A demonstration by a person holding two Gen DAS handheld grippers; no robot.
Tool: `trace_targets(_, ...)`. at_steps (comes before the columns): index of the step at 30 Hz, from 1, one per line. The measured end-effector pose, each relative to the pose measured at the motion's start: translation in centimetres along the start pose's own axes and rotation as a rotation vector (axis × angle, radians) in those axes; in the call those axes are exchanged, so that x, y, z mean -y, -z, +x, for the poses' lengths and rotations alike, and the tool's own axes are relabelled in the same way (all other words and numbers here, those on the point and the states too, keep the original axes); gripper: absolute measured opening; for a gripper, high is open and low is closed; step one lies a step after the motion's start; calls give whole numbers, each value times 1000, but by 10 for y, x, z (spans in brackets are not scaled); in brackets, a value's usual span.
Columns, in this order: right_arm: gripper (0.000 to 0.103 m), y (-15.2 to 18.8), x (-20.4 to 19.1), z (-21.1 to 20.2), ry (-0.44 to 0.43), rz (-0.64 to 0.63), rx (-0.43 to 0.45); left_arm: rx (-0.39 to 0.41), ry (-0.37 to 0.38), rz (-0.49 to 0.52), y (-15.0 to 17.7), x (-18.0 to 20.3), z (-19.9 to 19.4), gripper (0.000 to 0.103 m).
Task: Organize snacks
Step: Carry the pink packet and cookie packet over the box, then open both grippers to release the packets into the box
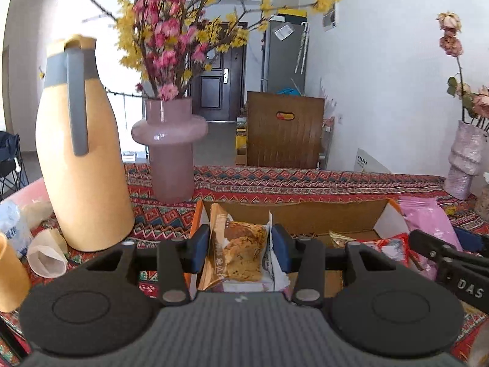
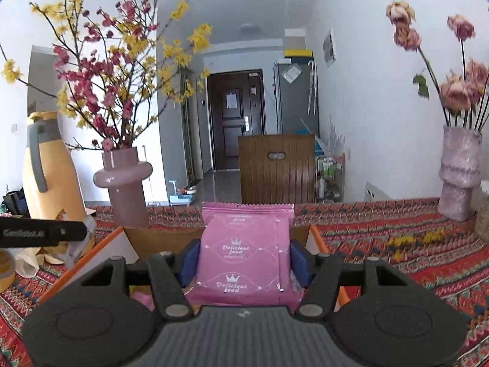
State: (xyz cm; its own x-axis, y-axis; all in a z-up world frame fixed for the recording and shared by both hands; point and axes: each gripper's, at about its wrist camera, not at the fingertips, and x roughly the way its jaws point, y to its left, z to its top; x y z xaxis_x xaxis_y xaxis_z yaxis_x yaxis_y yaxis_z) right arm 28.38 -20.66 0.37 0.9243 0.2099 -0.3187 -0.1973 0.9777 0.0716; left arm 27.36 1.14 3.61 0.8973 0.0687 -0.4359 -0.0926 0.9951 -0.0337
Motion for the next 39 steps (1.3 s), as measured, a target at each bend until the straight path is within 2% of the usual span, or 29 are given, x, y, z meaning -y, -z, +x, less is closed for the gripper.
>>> trace_targets(11,60,15,2,18,19,19,-54,-66,49,-9,21,-8,23,44)
trace_targets(15,61,18,2,22,18,17,-69,-51,67,-30,22,-11,20,47)
trace_targets(16,61,19,2,22,17,15,-75,-41,71,-35,22,-12,18,52)
trace_targets(17,61,19,2,22,18,13,-77,-31,72,-38,21,-12,16,63)
trace_targets(18,65,19,1,21,22,7,-75,-20,72,-42,21,-12,14,69)
trace_targets(20,94,18,0,18,23,7,-62,13,61,-47,21,-12,9,92)
trace_targets(22,103,17,-1,13,27,10,-35,37,56,-47,22,-11,5,103)
trace_targets(32,103,18,4,12,32,36,-38,25,24,-72,20,-14,9,103)
trace_targets(39,103,12,1,5,32,24,-25,57,-15,-65,9,-10,-13,103)
